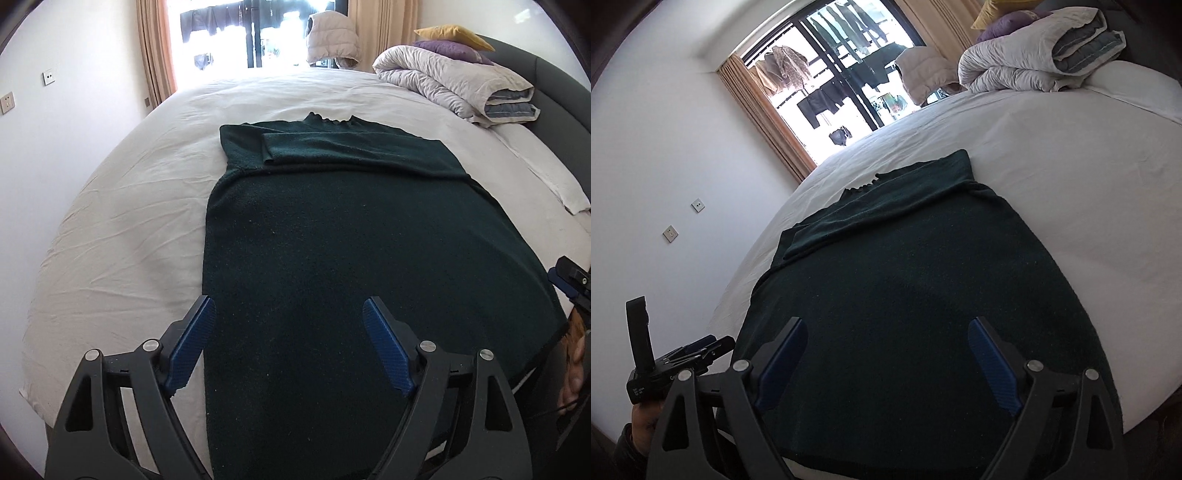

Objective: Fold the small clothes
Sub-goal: 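Release the sweater and withdraw both grippers above the folded sweater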

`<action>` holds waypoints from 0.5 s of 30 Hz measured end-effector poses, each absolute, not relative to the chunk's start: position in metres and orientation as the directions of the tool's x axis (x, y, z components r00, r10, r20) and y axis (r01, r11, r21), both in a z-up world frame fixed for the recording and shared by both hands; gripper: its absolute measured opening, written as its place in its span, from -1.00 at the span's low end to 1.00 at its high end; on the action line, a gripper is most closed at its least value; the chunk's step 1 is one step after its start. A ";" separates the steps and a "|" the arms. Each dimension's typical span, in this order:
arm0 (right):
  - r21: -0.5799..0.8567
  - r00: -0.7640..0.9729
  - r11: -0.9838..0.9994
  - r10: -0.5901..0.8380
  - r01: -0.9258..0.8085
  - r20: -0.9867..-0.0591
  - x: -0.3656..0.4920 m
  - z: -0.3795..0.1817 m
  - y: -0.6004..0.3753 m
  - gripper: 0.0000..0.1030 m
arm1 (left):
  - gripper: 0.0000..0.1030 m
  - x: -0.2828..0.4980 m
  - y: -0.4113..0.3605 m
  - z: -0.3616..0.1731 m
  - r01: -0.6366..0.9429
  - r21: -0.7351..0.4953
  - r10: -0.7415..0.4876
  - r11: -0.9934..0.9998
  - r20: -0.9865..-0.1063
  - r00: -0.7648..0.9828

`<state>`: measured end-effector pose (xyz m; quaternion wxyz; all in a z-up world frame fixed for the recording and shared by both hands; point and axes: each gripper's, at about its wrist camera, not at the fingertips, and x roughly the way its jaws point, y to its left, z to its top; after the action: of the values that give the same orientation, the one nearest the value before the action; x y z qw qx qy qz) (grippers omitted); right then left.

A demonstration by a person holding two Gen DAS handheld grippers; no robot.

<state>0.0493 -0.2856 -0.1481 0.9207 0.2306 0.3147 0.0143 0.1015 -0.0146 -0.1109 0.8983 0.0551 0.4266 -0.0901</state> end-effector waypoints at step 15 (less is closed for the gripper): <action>0.340 0.816 0.930 0.088 0.138 -0.571 0.033 -0.134 -0.276 0.77 | 0.59 0.097 -0.002 -0.124 0.220 0.044 -0.099 0.975 -0.796 0.597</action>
<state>0.0334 -0.2764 -0.1340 0.9346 0.1864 0.3027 -0.0133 0.0973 -0.0024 -0.1241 0.8909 0.0687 0.4399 -0.0894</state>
